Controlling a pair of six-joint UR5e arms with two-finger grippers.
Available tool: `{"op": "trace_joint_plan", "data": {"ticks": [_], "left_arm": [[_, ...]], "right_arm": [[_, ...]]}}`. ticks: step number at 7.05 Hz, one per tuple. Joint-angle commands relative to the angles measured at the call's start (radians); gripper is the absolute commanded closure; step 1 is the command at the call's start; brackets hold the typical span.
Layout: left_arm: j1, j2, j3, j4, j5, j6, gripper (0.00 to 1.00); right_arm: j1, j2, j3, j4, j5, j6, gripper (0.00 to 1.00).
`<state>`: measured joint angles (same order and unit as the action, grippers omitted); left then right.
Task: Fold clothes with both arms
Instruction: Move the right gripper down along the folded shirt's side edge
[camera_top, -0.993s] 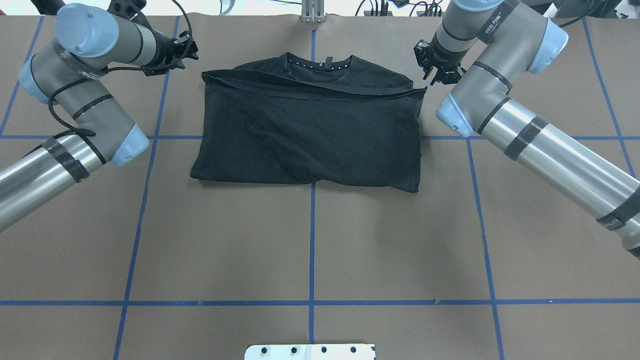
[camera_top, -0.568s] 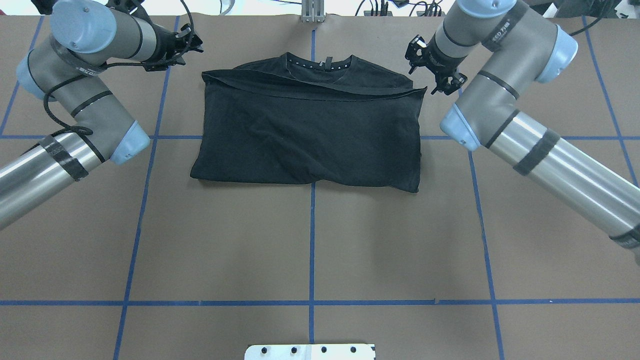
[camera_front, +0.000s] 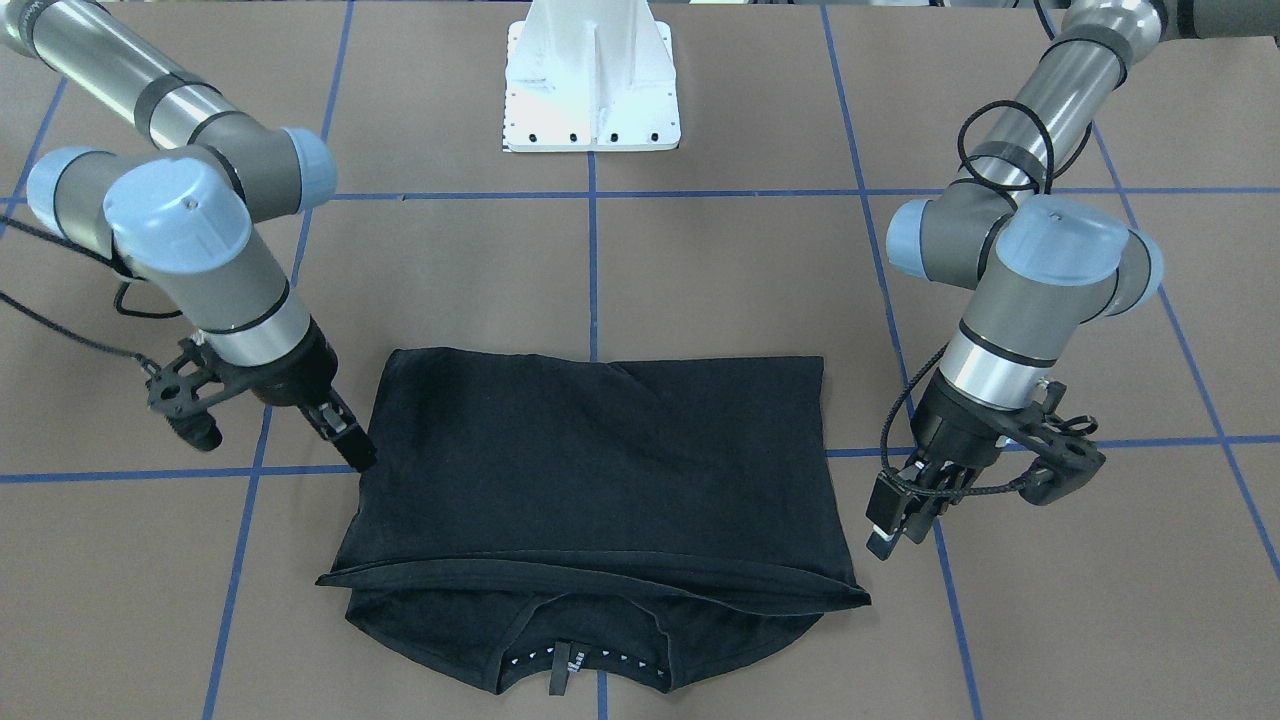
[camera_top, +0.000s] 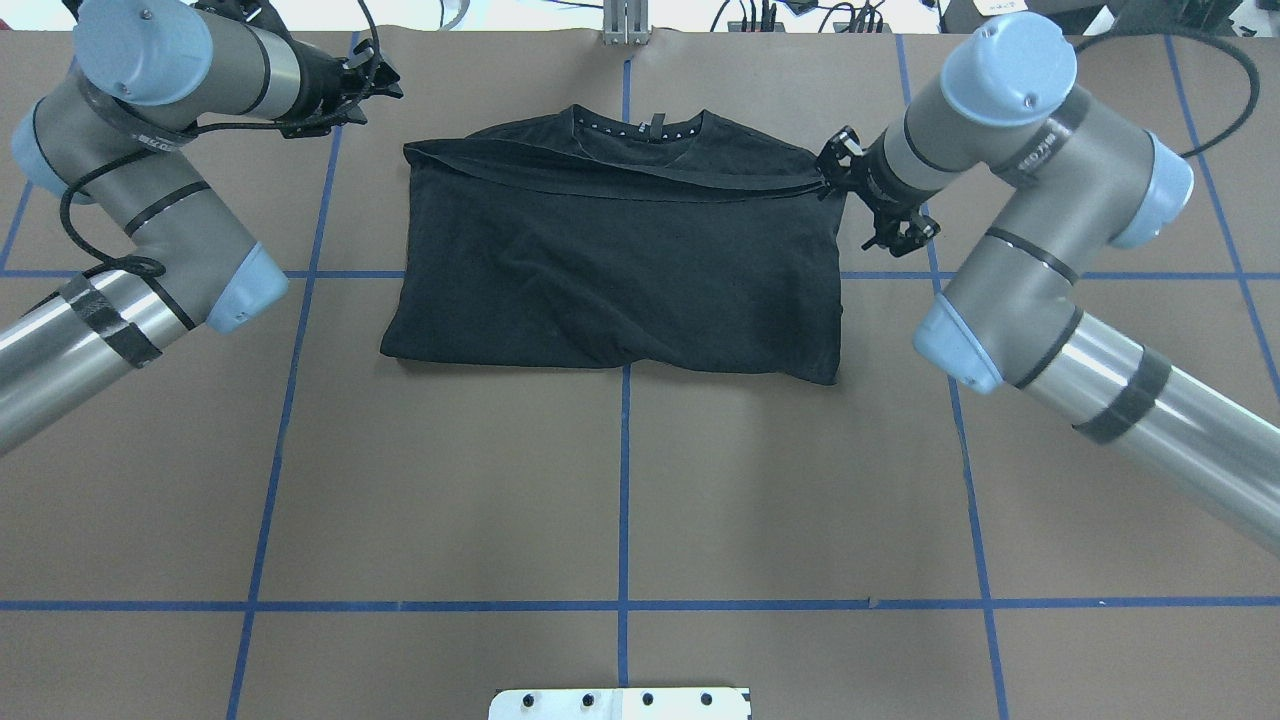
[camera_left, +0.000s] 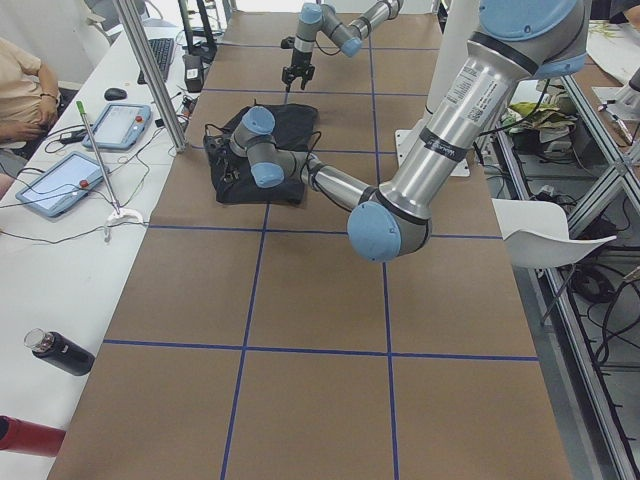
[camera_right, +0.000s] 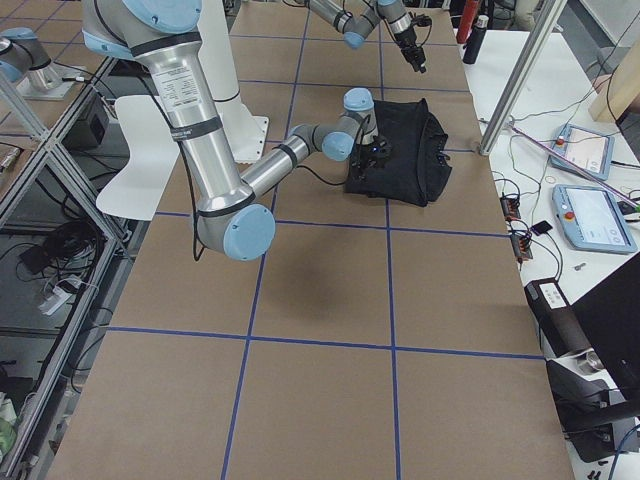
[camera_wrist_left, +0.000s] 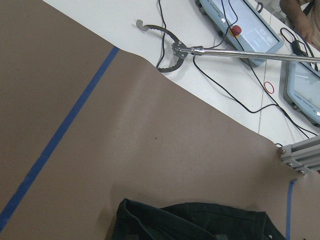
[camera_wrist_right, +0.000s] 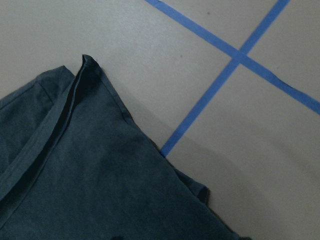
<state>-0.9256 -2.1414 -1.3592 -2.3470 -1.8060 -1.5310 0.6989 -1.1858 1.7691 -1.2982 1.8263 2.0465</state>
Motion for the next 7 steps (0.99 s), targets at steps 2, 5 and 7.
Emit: {"op": "trace_joint_plan", "data": {"ticks": [2, 5, 7], "left_arm": [[0.001, 0.006, -0.003, 0.0, 0.002, 0.0, 0.4], [0.001, 0.006, -0.003, 0.0, 0.004, 0.0, 0.4], [0.001, 0.005, -0.003, 0.002, 0.004, 0.0, 0.4]], "right_arm": [[-0.079, -0.017, 0.0, 0.013, -0.122, 0.16, 0.16], [-0.12, -0.031, -0.095, 0.137, -0.14, 0.169, 0.16], [-0.128, -0.038, -0.091, 0.137, -0.14, 0.173, 0.17]]}}
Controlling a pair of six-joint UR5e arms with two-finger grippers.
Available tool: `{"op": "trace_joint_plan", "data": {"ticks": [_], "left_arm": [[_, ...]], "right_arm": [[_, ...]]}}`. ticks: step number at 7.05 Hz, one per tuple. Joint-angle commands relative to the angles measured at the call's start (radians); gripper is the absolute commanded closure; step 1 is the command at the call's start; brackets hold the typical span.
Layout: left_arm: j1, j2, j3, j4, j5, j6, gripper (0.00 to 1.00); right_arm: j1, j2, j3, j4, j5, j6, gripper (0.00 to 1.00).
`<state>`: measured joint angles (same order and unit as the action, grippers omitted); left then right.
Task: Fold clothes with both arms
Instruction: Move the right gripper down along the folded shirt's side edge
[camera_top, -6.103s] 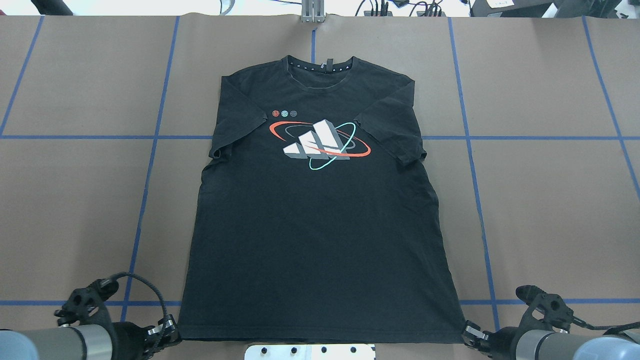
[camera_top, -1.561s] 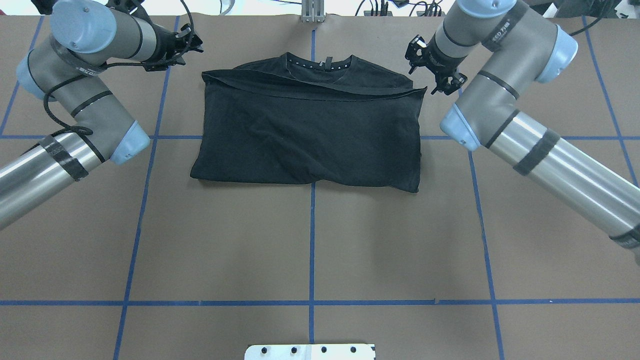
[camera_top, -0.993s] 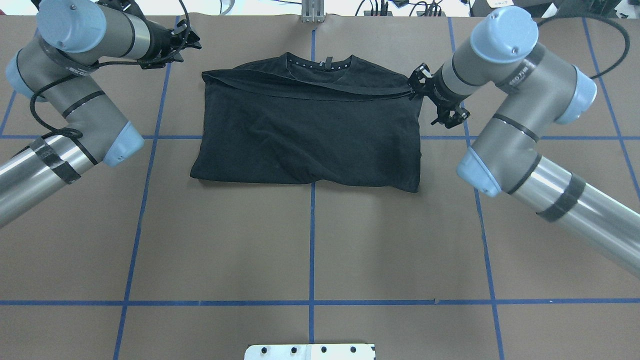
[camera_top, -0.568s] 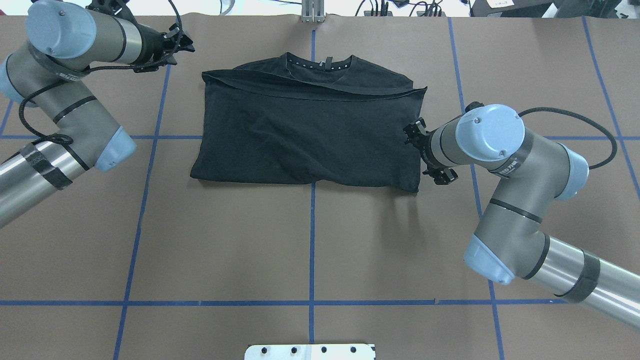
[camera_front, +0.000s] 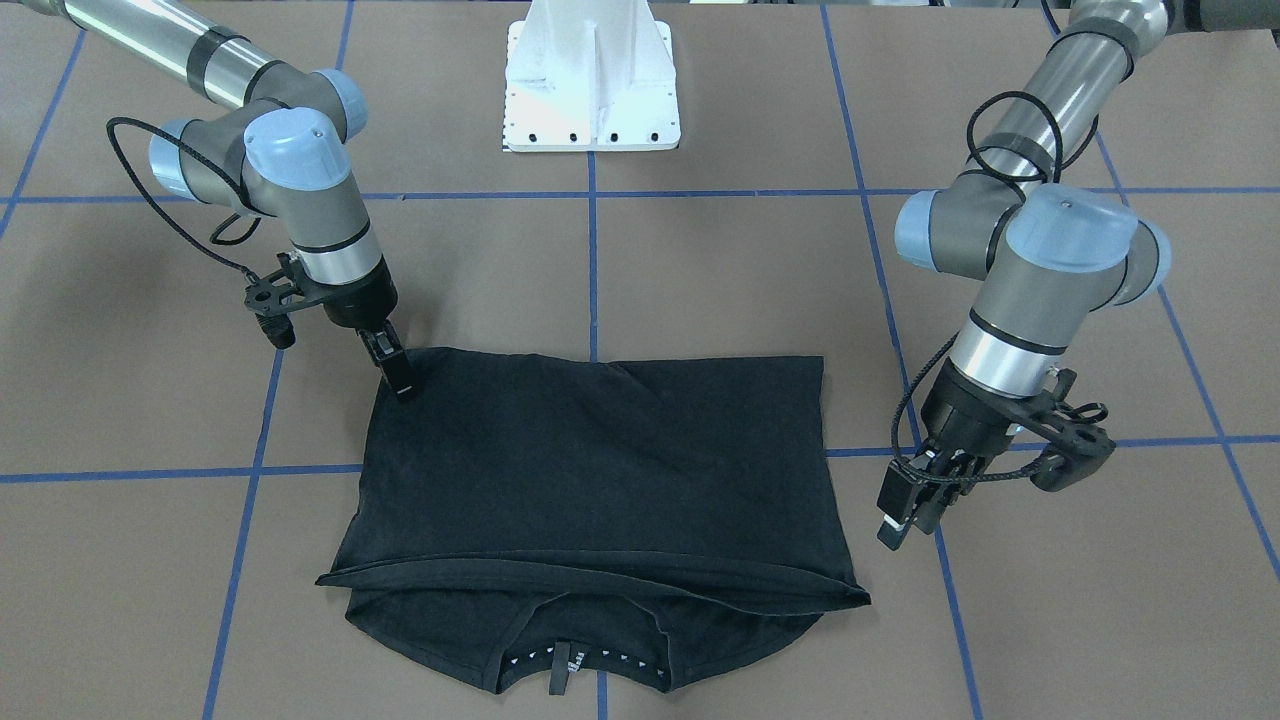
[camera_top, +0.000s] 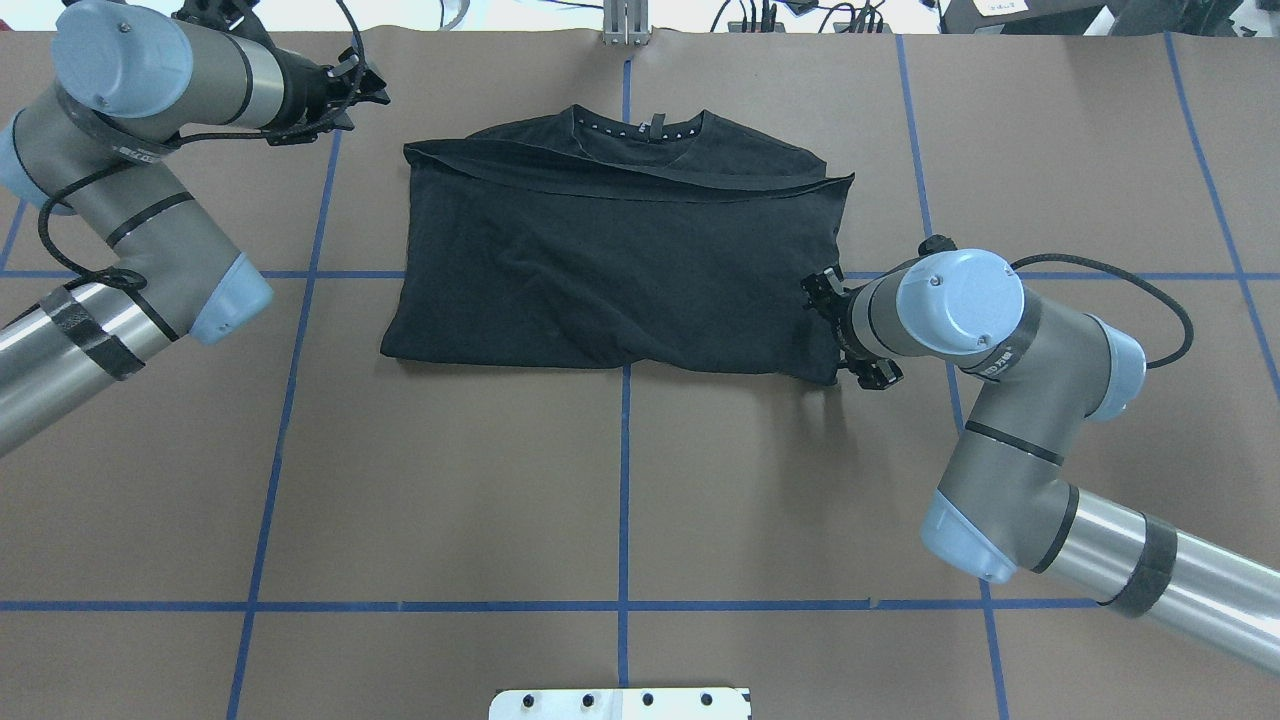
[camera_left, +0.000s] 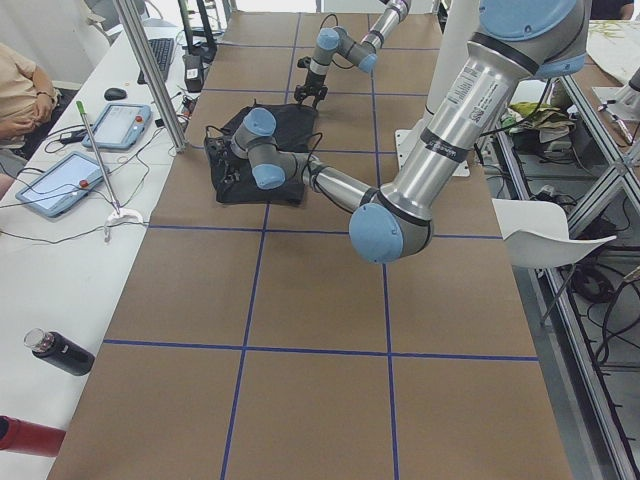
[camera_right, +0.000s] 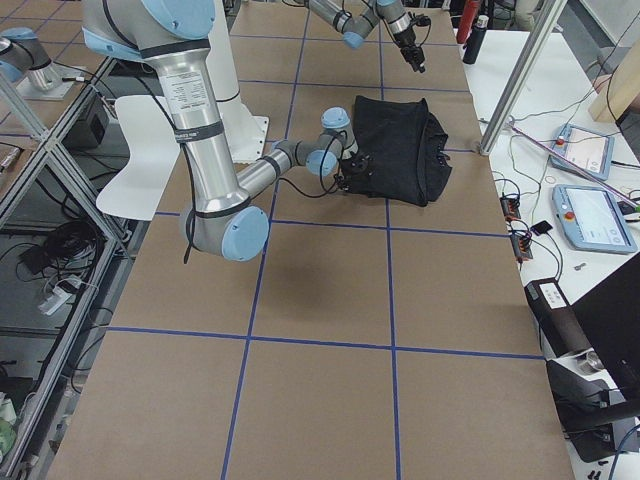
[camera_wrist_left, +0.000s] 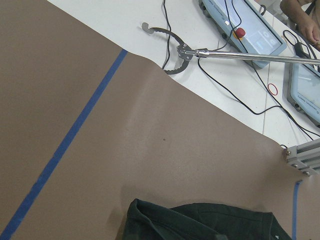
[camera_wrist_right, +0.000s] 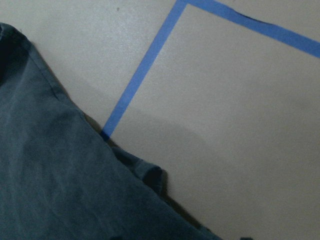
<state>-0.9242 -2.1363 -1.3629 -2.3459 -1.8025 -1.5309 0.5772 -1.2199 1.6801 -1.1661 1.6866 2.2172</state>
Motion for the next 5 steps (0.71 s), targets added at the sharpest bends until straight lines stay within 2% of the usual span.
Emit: {"op": "trace_joint_plan", "data": {"ticks": [1, 2, 5], "left_arm": [[-0.001, -0.002, 0.001, 0.0, 0.0, 0.0, 0.4], [0.001, -0.002, 0.001, 0.0, 0.0, -0.005, 0.4], [0.001, -0.002, 0.001, 0.0, 0.0, -0.008, 0.4]], "right_arm": [[-0.008, -0.006, -0.002, 0.005, -0.001, 0.003, 0.22], [-0.007, -0.007, 0.003, 0.005, -0.001, 0.003, 0.27], [-0.017, -0.052, 0.05, 0.005, -0.002, 0.003, 0.27]]}}
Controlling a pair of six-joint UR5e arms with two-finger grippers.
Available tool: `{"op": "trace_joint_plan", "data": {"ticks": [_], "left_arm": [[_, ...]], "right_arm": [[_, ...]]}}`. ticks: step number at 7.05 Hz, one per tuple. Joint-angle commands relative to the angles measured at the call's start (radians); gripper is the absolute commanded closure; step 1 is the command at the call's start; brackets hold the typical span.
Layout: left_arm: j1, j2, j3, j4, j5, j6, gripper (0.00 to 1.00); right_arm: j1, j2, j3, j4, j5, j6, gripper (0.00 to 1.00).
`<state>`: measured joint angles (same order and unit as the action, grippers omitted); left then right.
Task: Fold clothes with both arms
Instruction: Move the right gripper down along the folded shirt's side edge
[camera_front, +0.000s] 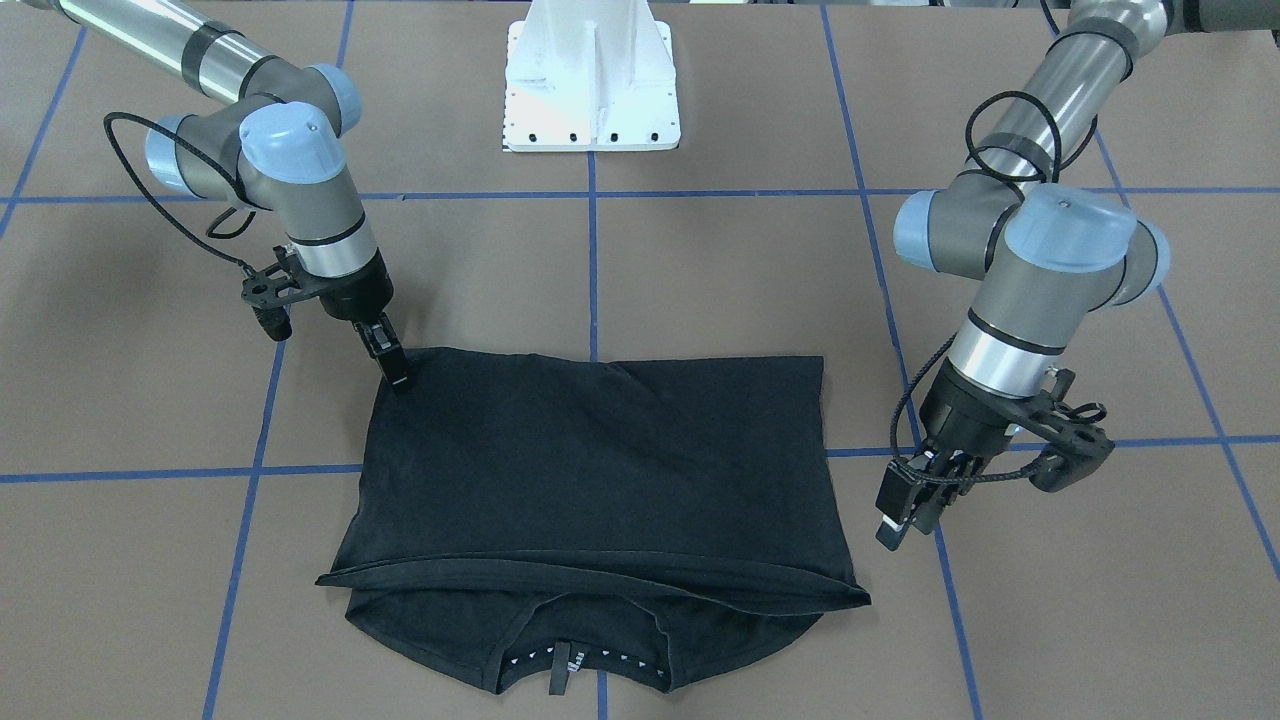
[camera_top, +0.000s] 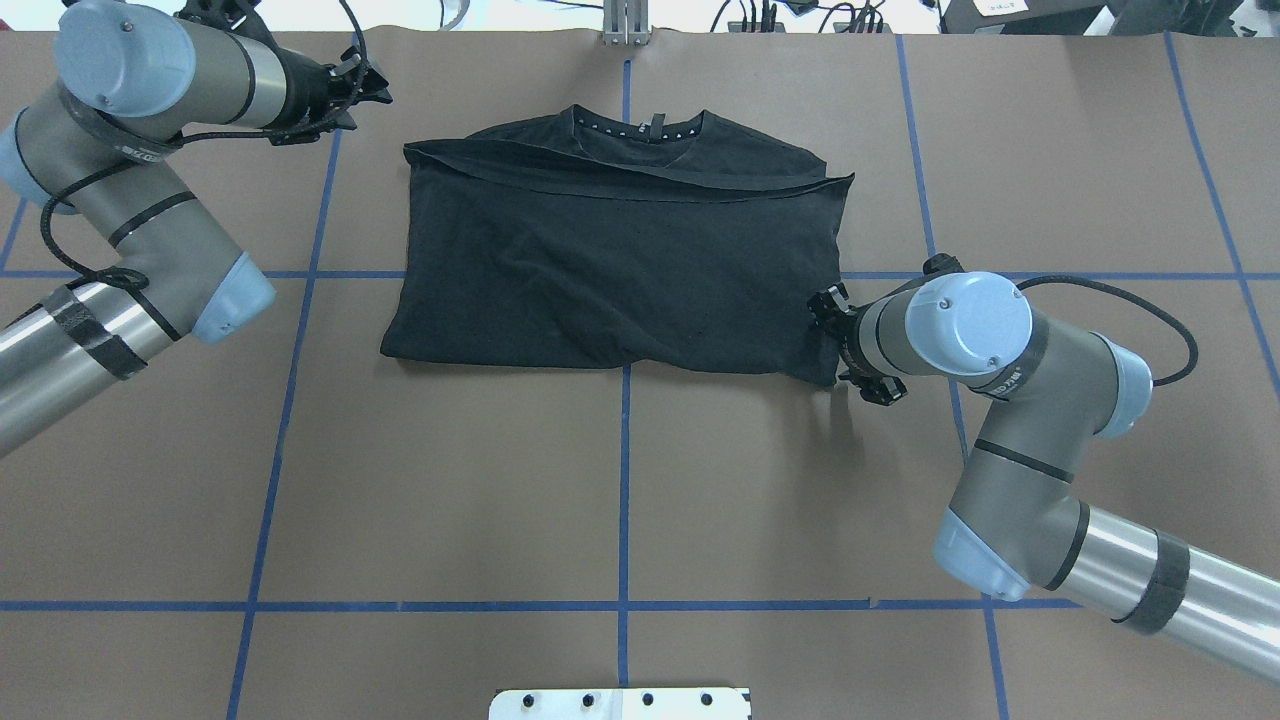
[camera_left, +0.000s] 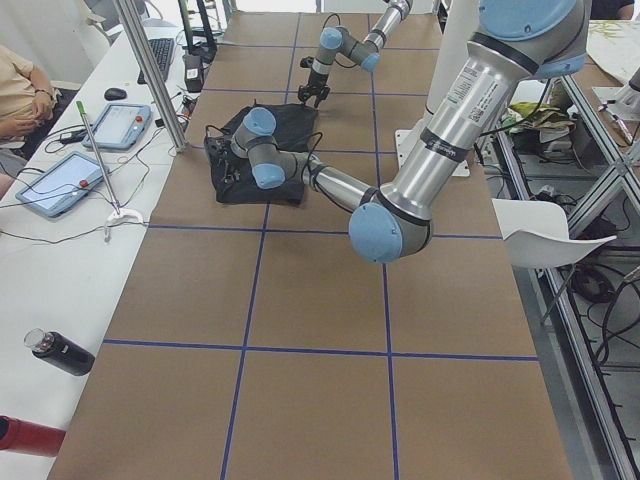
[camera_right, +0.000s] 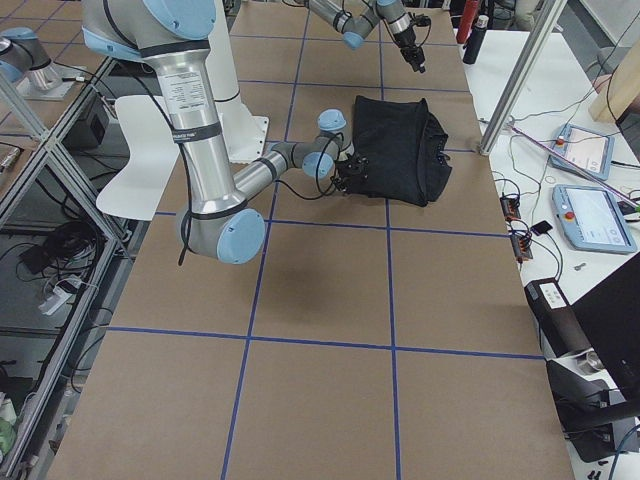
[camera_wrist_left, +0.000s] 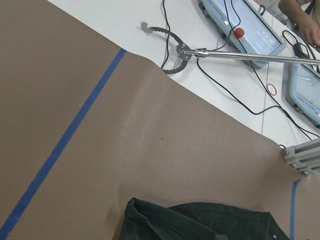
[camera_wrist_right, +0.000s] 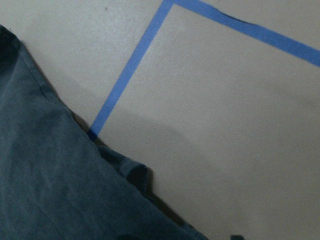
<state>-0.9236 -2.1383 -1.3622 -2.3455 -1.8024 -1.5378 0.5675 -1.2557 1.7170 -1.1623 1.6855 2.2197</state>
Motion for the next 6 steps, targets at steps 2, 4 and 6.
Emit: {"op": "trace_joint_plan", "data": {"ticks": [2, 4, 6], "left_arm": [[0.0, 0.0, 0.0, 0.0, 0.0, -0.001, 0.4], [0.0, 0.0, -0.001, 0.0, 0.0, -0.001, 0.4], [0.0, 0.0, 0.0, 0.0, 0.0, -0.001, 0.4]], "right_arm": [[-0.017, -0.016, 0.013, 0.0, -0.003, 0.002, 0.27], [-0.02, -0.016, 0.01, 0.0, -0.009, 0.003, 0.64], [-0.02, -0.016, 0.013, 0.001, -0.012, 0.044, 1.0]]}}
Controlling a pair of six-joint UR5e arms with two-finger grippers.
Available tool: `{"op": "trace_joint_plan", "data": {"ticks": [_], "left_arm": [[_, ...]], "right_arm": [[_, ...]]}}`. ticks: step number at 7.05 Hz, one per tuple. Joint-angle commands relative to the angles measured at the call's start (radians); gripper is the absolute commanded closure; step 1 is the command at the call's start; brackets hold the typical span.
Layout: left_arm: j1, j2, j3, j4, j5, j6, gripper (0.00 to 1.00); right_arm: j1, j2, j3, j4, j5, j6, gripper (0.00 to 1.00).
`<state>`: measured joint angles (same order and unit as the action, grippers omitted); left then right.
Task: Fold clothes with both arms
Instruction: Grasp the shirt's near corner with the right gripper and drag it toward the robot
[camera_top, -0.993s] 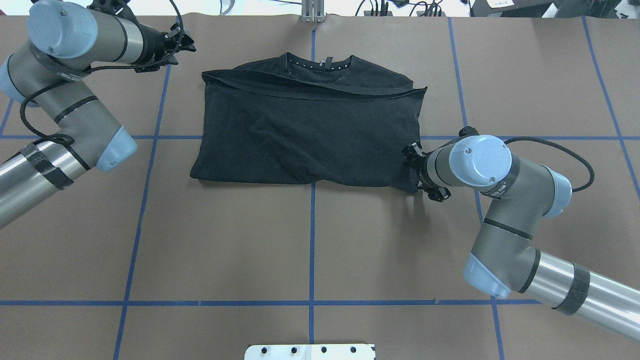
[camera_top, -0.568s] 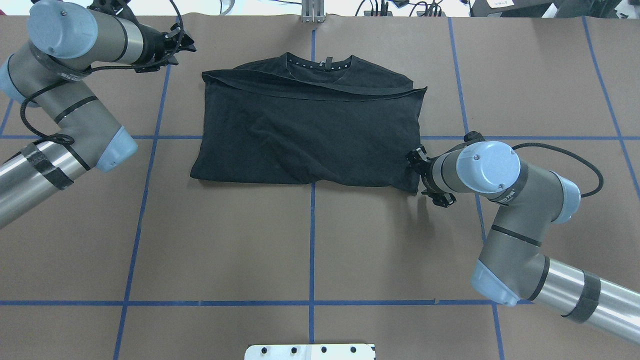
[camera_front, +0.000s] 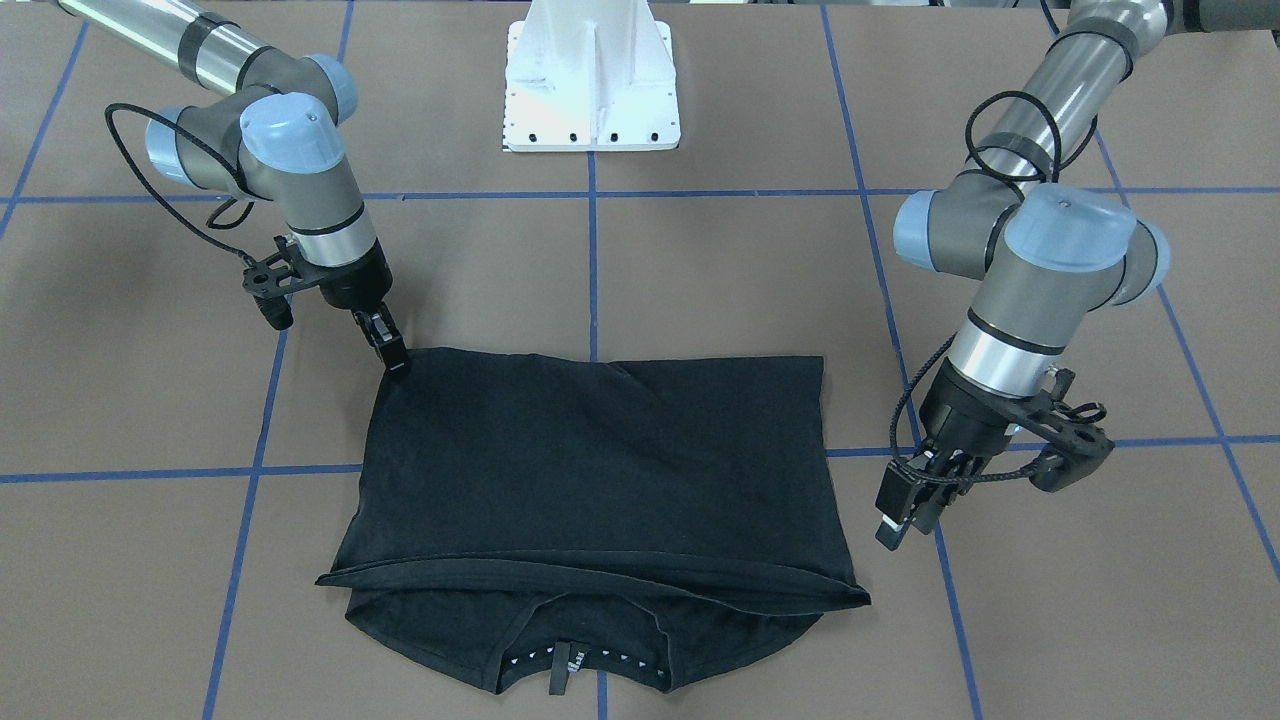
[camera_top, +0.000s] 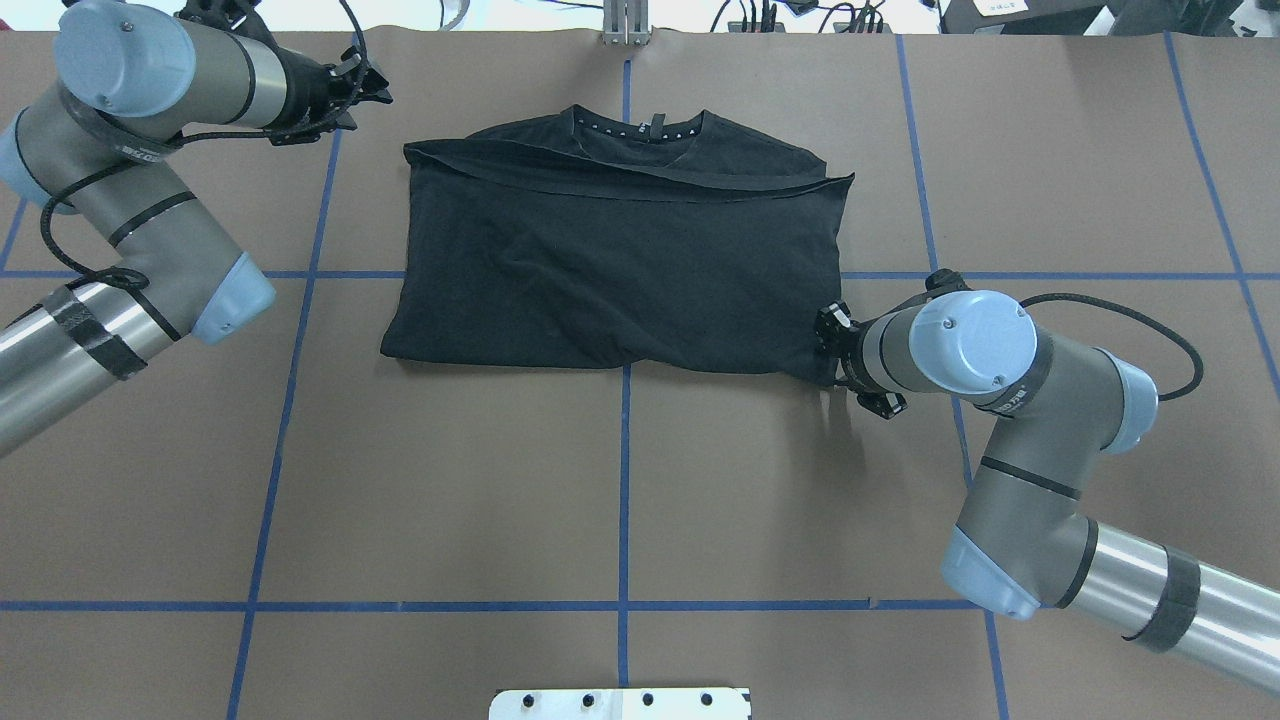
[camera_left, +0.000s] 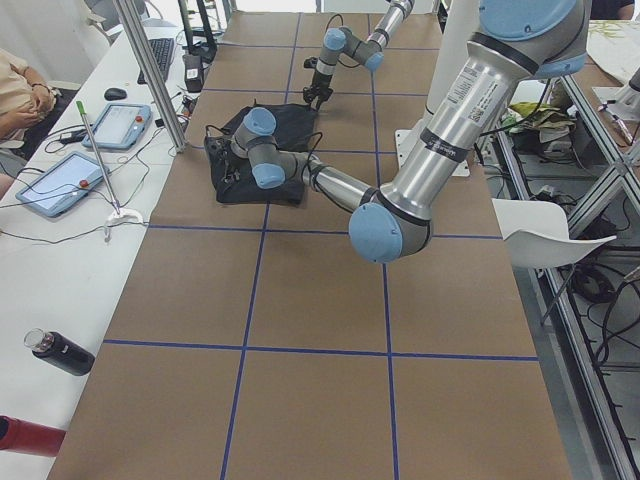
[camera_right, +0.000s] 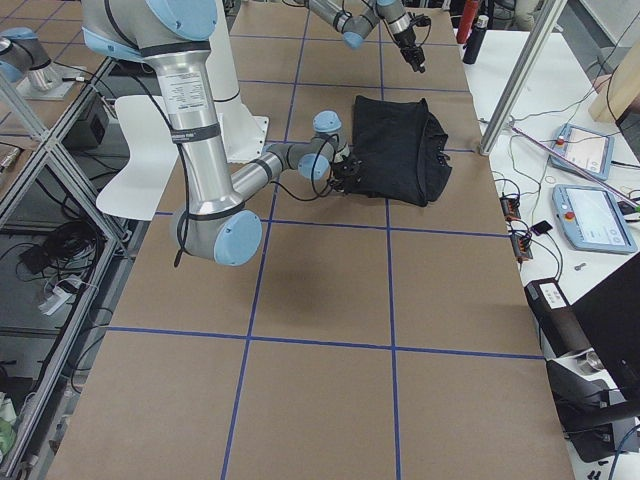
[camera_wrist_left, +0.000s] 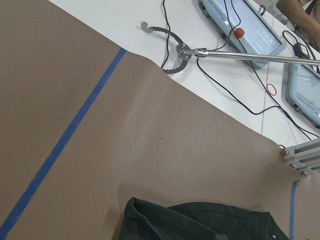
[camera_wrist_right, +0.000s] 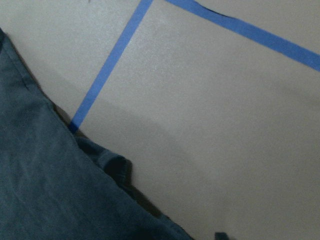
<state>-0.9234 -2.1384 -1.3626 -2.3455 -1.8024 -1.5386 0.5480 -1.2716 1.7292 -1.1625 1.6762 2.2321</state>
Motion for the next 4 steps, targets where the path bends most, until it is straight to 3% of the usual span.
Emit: {"op": "trace_joint_plan", "data": {"ticks": [1, 4], "left_arm": [[0.0, 0.0, 0.0, 0.0, 0.0, 0.0, 0.4], [-0.002, 0.003, -0.009, 0.0, -0.002, 0.0, 0.4]], "right_arm": [[0.0, 0.0, 0.004, 0.0, -0.007, 0.035, 1.0], [0.003, -0.006, 0.03, 0.001, -0.003, 0.034, 1.0]]}}
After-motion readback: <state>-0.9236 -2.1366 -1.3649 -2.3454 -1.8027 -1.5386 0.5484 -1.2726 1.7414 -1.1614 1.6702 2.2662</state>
